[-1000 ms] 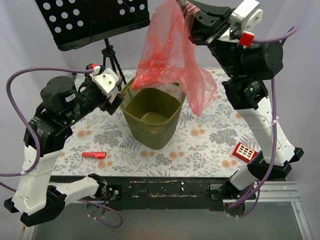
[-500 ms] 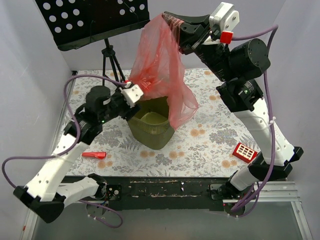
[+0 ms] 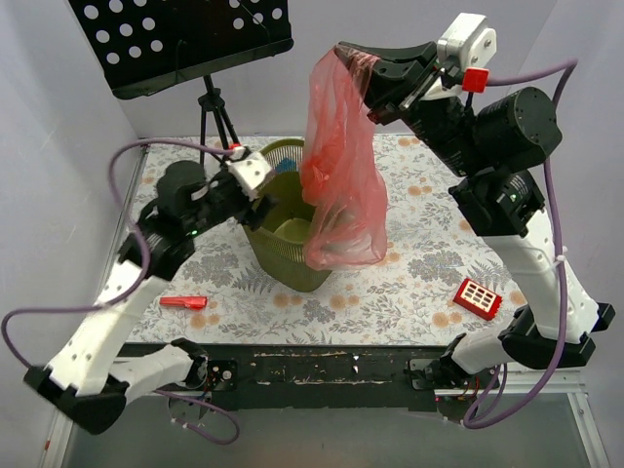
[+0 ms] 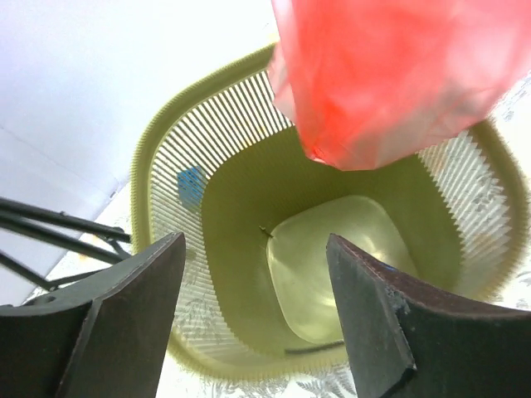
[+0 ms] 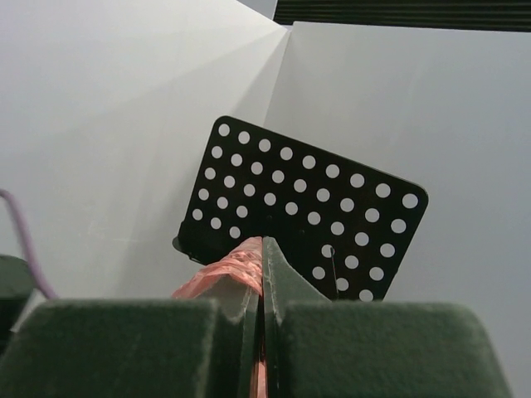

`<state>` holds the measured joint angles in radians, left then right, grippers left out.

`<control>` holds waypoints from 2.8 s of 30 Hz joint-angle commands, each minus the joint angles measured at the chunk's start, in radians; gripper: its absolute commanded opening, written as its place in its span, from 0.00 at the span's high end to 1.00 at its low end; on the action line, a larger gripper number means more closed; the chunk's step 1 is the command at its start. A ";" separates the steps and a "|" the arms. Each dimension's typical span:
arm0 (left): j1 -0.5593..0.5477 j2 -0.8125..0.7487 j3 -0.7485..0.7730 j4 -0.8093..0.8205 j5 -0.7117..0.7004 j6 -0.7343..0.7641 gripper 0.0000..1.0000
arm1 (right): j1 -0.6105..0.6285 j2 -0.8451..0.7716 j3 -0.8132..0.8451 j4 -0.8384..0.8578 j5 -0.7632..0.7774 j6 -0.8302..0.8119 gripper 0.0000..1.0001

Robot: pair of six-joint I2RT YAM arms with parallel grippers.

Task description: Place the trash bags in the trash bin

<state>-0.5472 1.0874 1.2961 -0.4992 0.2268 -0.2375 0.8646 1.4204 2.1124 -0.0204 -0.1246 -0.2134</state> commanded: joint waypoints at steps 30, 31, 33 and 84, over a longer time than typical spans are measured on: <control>0.187 -0.245 -0.026 -0.111 0.859 -0.502 0.26 | 0.129 0.291 0.120 0.261 0.520 -0.219 0.99; 0.187 -0.256 -0.026 -0.148 0.840 -0.487 0.26 | 0.129 0.291 0.116 0.266 0.522 -0.219 0.99; 0.187 -0.276 -0.011 -0.247 0.810 -0.418 0.25 | 0.129 0.288 0.098 0.280 0.526 -0.225 0.99; 0.245 0.061 0.408 -0.259 -0.162 0.056 1.00 | -0.105 -0.212 -0.575 0.022 0.422 -0.325 0.99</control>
<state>-0.3092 1.1229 1.6363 -0.7757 0.2321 -0.2718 0.7746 1.2469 1.6238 0.0902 0.3225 -0.5938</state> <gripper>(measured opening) 0.009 0.020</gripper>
